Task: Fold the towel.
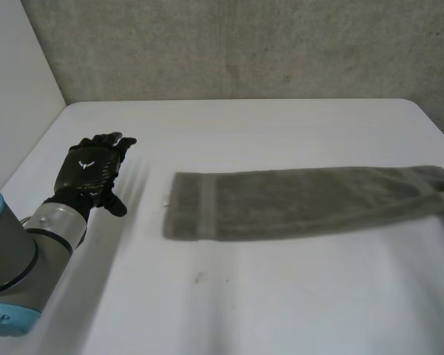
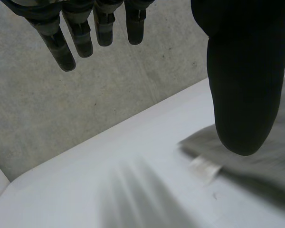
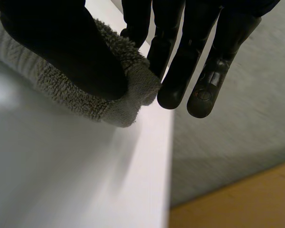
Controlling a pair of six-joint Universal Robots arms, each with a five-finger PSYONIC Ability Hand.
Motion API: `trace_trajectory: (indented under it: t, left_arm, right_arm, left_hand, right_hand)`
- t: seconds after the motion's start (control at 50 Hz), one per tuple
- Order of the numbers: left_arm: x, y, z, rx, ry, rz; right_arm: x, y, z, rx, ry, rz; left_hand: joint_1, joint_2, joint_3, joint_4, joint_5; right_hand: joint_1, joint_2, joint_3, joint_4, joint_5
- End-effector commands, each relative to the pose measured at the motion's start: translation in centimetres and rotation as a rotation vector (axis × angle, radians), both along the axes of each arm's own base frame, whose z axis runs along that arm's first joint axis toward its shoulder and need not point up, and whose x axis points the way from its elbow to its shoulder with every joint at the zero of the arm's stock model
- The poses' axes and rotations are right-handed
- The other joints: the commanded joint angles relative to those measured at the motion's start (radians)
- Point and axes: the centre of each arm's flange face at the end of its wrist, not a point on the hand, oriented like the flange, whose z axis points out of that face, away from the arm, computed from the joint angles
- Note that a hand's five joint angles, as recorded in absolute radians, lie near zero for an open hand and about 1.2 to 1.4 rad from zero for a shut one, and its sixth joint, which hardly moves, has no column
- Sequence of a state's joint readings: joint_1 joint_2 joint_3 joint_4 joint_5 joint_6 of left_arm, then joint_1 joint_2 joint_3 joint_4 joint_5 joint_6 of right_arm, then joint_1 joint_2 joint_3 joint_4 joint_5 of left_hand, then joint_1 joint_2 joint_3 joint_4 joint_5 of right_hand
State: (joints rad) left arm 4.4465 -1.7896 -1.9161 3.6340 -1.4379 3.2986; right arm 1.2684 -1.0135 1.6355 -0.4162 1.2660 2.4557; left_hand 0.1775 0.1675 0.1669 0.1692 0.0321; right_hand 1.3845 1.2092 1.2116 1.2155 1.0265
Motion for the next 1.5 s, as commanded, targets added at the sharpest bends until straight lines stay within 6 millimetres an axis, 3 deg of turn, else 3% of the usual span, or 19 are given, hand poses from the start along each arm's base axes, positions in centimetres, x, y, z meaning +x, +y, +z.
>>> trace_trajectory:
  t: [0.02, 0.08, 0.18, 0.24, 0.32, 0.34, 0.4, 0.44, 0.56, 0.68, 0.72, 0.74, 0.76, 0.8, 0.98, 1.22, 1.38, 1.42, 1.5]
  left_arm:
    - [0.0, 0.0, 0.1, 0.000, -0.001, 0.001]
    - [0.0, 0.0, 0.1, -0.002, -0.001, 0.001]
    - [0.0, 0.0, 0.1, -0.002, -0.001, 0.001]
    - [0.0, 0.1, 0.1, 0.000, -0.001, 0.001]
    - [0.0, 0.1, 0.1, -0.002, -0.001, 0.001]
    - [0.0, 0.1, 0.1, -0.002, -0.001, 0.001]
    - [0.0, 0.1, 0.1, -0.002, -0.001, 0.001]
    - [0.0, 0.1, 0.1, -0.002, -0.001, 0.001]
    - [0.0, 0.2, 0.0, 0.003, -0.002, 0.000]
    - [-0.2, 0.4, -0.1, 0.006, -0.003, -0.008]
    - [-0.3, 0.4, -0.1, 0.007, -0.005, -0.011]
    - [-0.3, 0.5, -0.1, 0.007, -0.005, -0.012]
    - [-0.3, 0.5, -0.2, 0.005, -0.004, -0.014]
    - [-0.4, 0.6, -0.2, 0.010, -0.005, -0.016]
    - [-0.5, 0.8, -0.4, 0.011, -0.009, -0.023]
    - [-1.0, 1.3, -0.4, 0.013, -0.008, -0.040]
    - [-1.5, 1.8, -0.4, 0.014, -0.010, -0.060]
    - [-1.5, 1.9, -0.5, 0.016, -0.011, -0.062]
    - [-1.5, 1.9, -0.4, 0.015, -0.009, -0.062]
  right_arm:
    - [-3.5, -1.6, 2.8, -0.041, 0.114, -0.063]
    - [-2.8, -1.8, 3.8, -0.060, 0.110, -0.047]
    - [7.3, -1.1, 8.1, -0.182, 0.039, 0.161]
    - [9.8, -0.5, 8.6, -0.198, 0.019, 0.203]
    - [19.3, 3.3, 9.1, -0.225, -0.015, 0.407]
    - [22.4, 5.1, 8.8, -0.223, -0.027, 0.487]
    - [25.4, 7.1, 8.2, -0.213, -0.037, 0.567]
    - [30.0, 11.0, 6.3, -0.168, -0.048, 0.707]
    - [34.8, 17.1, 0.9, -0.032, -0.053, 0.880]
    - [35.4, 18.7, -1.5, 0.036, -0.038, 0.909]
    - [35.1, 18.8, -1.2, 0.049, -0.043, 0.901]
    - [35.1, 18.8, -1.1, 0.049, -0.043, 0.901]
    - [34.8, 18.9, -0.5, 0.055, -0.054, 0.889]
    - [34.5, 18.9, 0.7, 0.053, -0.076, 0.866]
    - [26.7, 13.8, 6.2, 0.088, -0.339, 0.542]
    - [18.1, 12.1, 1.6, 0.263, -0.385, 0.315]
    - [15.2, 11.4, -0.6, 0.280, -0.414, 0.291]
    - [15.0, 10.8, -0.7, 0.230, -0.397, 0.308]
    - [15.1, 9.8, 0.3, 0.159, -0.387, 0.316]
  left_hand:
    - [0.001, 0.011, 0.011, 0.009, -0.028]
    - [-0.002, 0.008, 0.008, 0.006, -0.031]
    - [-0.002, 0.008, 0.008, 0.006, -0.031]
    - [-0.002, 0.008, 0.008, 0.006, -0.031]
    - [-0.002, 0.008, 0.008, 0.006, -0.031]
    - [-0.002, 0.008, 0.008, 0.006, -0.031]
    - [-0.002, 0.008, 0.008, 0.006, -0.031]
    - [-0.002, 0.008, 0.008, 0.006, -0.031]
    - [-0.002, 0.008, 0.008, 0.006, -0.031]
    - [-0.002, 0.008, 0.008, 0.006, -0.031]
    - [-0.002, 0.008, 0.008, 0.006, -0.031]
    - [-0.002, 0.008, 0.008, 0.006, -0.031]
    - [-0.002, 0.008, 0.008, 0.006, -0.031]
    - [-0.002, 0.008, 0.008, 0.006, -0.031]
    - [-0.002, 0.008, 0.008, 0.006, -0.031]
    - [-0.002, 0.008, 0.008, 0.006, -0.031]
    - [-0.002, 0.008, 0.008, 0.006, -0.031]
    - [-0.002, 0.008, 0.008, 0.006, -0.031]
    - [-0.002, 0.008, 0.008, 0.006, -0.031]
  right_hand:
    - [0.012, 0.187, 0.185, 0.181, 0.195]
    - [0.012, 0.187, 0.185, 0.181, 0.195]
    - [0.012, 0.187, 0.185, 0.181, 0.195]
    - [0.012, 0.187, 0.185, 0.181, 0.195]
    - [0.012, 0.187, 0.185, 0.181, 0.195]
    - [0.012, 0.187, 0.185, 0.181, 0.195]
    - [0.012, 0.187, 0.185, 0.181, 0.195]
    - [0.012, 0.187, 0.185, 0.181, 0.195]
    - [0.012, 0.187, 0.185, 0.181, 0.195]
    - [0.012, 0.187, 0.185, 0.181, 0.195]
    - [-0.637, -0.462, -0.464, -0.468, -0.454]
    - [-0.642, -0.467, -0.469, -0.473, -0.458]
    - [-1.107, -0.932, -0.934, -0.938, -0.923]
    - [-1.210, -1.035, -1.037, -1.041, -1.027]
    - [-1.210, -1.035, -1.037, -1.041, -1.027]
    - [-1.210, -1.035, -1.037, -1.041, -1.027]
    - [-0.536, -0.361, -0.363, -0.367, -0.353]
    - [0.009, 0.184, 0.182, 0.178, 0.192]
    - [0.012, 0.187, 0.185, 0.181, 0.195]
